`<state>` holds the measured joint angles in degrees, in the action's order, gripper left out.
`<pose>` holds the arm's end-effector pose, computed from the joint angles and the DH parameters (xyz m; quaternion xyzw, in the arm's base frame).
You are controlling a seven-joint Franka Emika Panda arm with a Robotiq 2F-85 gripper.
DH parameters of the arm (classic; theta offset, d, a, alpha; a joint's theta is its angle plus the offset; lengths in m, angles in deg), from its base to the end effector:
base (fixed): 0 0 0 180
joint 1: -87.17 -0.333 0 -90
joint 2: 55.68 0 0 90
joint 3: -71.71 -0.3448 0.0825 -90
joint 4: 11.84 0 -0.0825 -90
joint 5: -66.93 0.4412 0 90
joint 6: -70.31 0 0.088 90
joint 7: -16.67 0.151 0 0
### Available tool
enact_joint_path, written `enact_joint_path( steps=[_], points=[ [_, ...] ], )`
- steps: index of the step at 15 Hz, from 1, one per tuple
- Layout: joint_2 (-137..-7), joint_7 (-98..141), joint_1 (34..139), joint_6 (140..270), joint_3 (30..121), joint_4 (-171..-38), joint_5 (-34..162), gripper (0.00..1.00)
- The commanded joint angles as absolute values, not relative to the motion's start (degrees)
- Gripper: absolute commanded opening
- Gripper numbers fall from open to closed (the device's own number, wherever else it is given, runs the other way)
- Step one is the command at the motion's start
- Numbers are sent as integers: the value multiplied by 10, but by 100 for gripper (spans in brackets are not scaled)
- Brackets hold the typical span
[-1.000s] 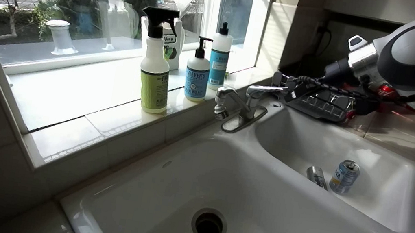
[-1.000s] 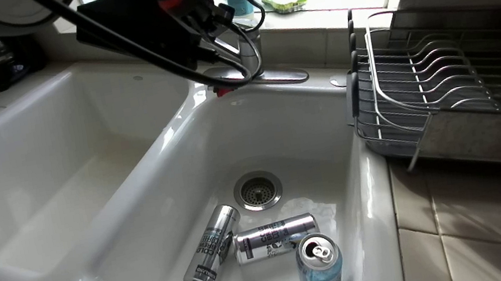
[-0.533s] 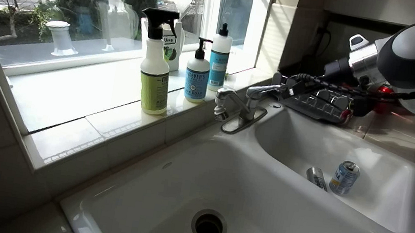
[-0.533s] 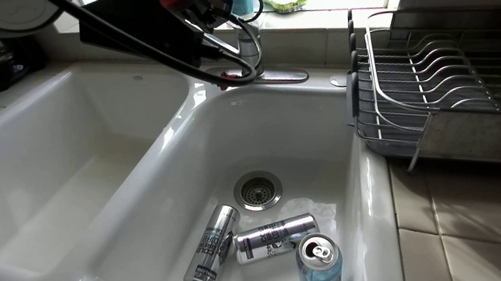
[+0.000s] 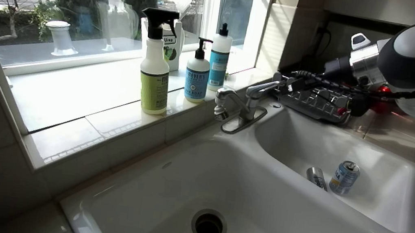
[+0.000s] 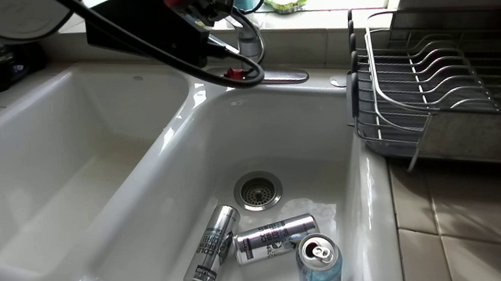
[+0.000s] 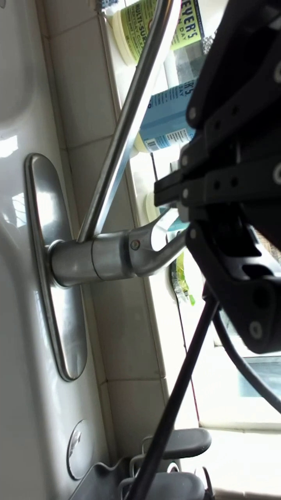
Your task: Move the tap nozzle to the right
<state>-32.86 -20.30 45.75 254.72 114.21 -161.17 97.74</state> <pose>0.5246 -0.0604 0.4028 -0.8966 0.0077 -0.4349 0.0825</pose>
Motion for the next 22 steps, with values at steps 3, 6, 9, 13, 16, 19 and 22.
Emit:
enact_joint_path(
  steps=[3, 6, 9, 13, 16, 19, 22],
  points=[
    [-298, -231, 371, 2597, 1211, -1606, 971, 0],
    [-291, -239, 342, 2612, 1234, -1603, 965, 0],
    [-287, -249, 328, 2627, 1246, -1600, 961, 0],
    [-283, -259, 308, 2641, 1262, -1594, 958, 0],
    [-279, -268, 297, 2653, 1266, -1589, 953, 0],
    [-279, -276, 289, 2660, 1271, -1585, 952, 0],
    [-280, -282, 287, 2664, 1270, -1579, 949, 0]
  ],
)
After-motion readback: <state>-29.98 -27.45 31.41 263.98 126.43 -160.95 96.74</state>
